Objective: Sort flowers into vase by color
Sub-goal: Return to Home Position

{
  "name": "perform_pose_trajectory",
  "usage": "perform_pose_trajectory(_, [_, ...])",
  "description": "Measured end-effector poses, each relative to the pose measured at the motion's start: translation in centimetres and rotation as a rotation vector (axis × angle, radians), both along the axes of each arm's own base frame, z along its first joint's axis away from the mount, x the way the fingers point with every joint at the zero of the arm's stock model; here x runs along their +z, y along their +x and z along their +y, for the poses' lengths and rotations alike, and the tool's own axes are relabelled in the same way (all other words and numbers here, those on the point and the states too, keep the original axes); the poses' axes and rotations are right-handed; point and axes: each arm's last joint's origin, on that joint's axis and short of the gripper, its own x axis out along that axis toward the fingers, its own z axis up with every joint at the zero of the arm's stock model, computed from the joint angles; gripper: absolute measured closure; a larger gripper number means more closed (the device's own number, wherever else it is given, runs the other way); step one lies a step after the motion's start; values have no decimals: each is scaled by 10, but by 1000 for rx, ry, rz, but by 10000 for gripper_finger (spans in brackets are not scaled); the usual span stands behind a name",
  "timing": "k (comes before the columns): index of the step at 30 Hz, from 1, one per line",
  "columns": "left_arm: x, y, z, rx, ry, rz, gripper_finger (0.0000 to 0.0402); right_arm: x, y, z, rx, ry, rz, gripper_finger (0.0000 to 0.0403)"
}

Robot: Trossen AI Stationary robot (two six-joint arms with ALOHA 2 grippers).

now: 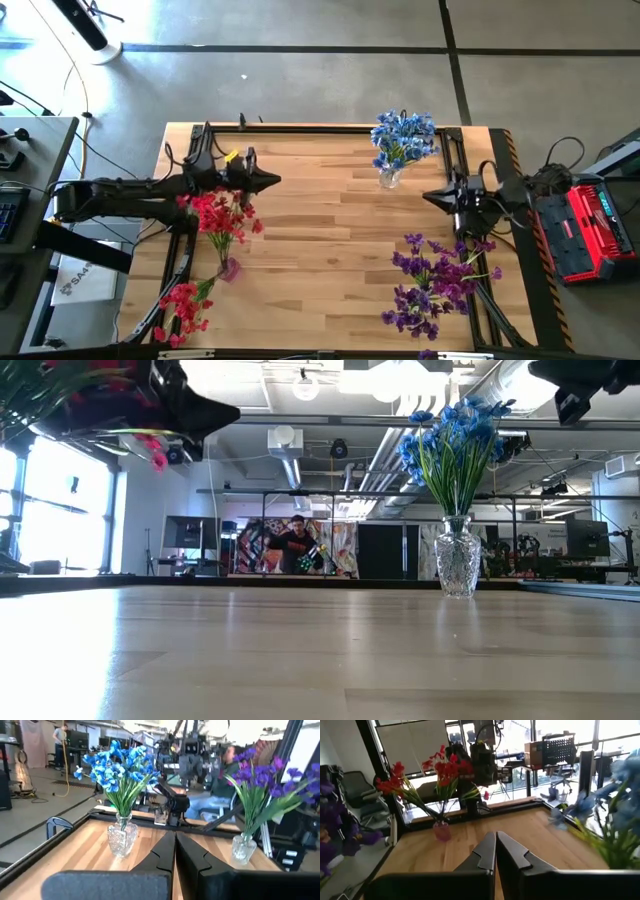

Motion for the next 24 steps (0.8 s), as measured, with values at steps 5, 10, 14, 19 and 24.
perform_pose_trajectory(5, [-5,-3,0,41,-6,-27,401,-19,10,5,-2,10,-20,403])
perform_pose_trajectory(10, [-5,-3,1,52,9,-24,401,-29,13,6,-20,4,-11,403])
perform_pose_trajectory(14, [-5,-5,6,75,22,-22,401,-31,11,4,-47,-16,13,403])
perform_pose_trajectory(19, [-5,-8,14,80,35,-20,401,-33,1,-1,-54,0,-4,403])
perform_pose_trajectory(24, [-6,-10,16,37,35,-15,401,-38,-3,-3,-50,44,-40,403])
